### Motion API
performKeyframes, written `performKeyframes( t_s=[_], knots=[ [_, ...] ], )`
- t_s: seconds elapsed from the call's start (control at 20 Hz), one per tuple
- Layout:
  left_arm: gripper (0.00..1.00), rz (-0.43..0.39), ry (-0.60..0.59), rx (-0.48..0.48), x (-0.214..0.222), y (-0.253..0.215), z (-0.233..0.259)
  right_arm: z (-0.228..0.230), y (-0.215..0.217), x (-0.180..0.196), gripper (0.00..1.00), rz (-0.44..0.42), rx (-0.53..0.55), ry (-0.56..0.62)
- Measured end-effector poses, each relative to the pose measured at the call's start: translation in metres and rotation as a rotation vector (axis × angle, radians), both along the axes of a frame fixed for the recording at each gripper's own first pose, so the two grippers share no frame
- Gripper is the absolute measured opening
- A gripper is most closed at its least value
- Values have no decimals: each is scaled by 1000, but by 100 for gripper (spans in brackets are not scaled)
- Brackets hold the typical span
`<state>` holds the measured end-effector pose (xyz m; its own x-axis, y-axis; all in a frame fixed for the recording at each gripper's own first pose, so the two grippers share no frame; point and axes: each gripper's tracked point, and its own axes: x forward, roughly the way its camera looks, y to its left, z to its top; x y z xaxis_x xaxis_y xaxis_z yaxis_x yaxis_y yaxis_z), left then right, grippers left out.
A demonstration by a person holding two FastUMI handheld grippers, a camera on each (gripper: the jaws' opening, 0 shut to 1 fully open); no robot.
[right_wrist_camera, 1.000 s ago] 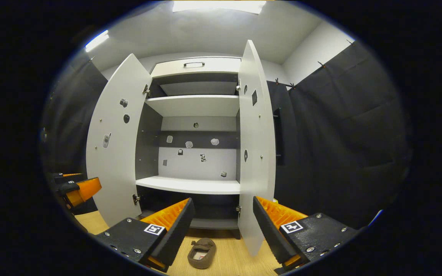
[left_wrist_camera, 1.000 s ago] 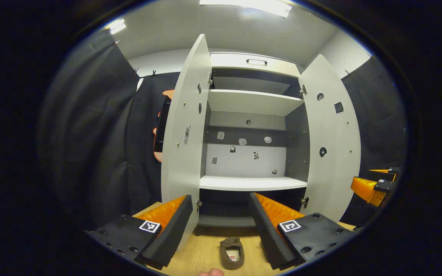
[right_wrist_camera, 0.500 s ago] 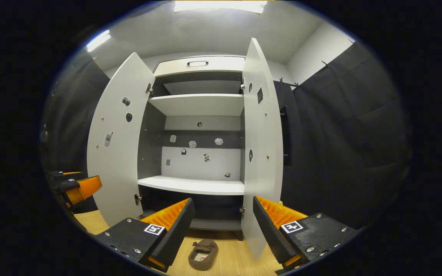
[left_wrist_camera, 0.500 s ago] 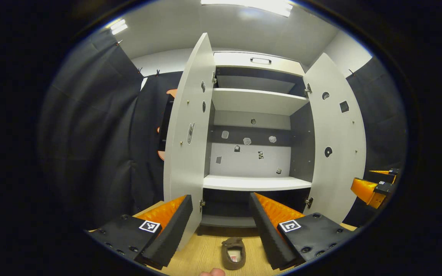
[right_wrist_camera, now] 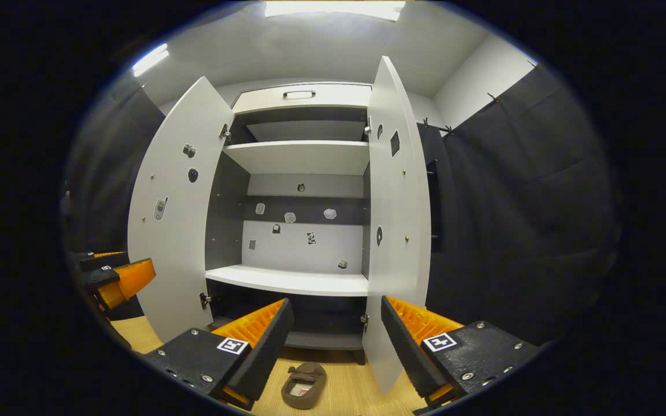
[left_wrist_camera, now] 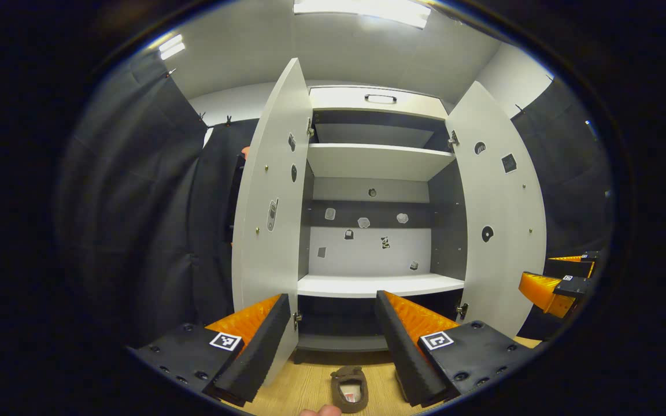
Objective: Grab one shoe with the right hand and put it into the shoe cabinet, grab the other shoe with the left hand and put it into the shoe cabinet; then close the right door with the right hand and the left door with the left hand.
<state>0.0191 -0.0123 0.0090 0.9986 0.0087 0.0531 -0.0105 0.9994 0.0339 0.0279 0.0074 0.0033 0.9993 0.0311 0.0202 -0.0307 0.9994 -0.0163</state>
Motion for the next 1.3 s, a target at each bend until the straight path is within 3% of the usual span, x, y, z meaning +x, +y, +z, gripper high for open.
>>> performKeyframes(
  t_s=[0.5,0.75,0.8,1.0,1.3],
  knots=[
    [96,11,7,3,5,6,-2,-11,6,23,94,11,-18,27],
    [99,24,4,-3,3,13,-2,-43,20,49,94,33,-33,88],
    [96,27,7,-4,2,15,-4,-53,23,54,94,38,-36,107],
    [99,40,20,3,-1,22,-7,-109,29,77,94,49,-43,226],
    [99,47,37,-7,-2,28,-14,-238,32,91,94,42,-125,473]
  ],
)
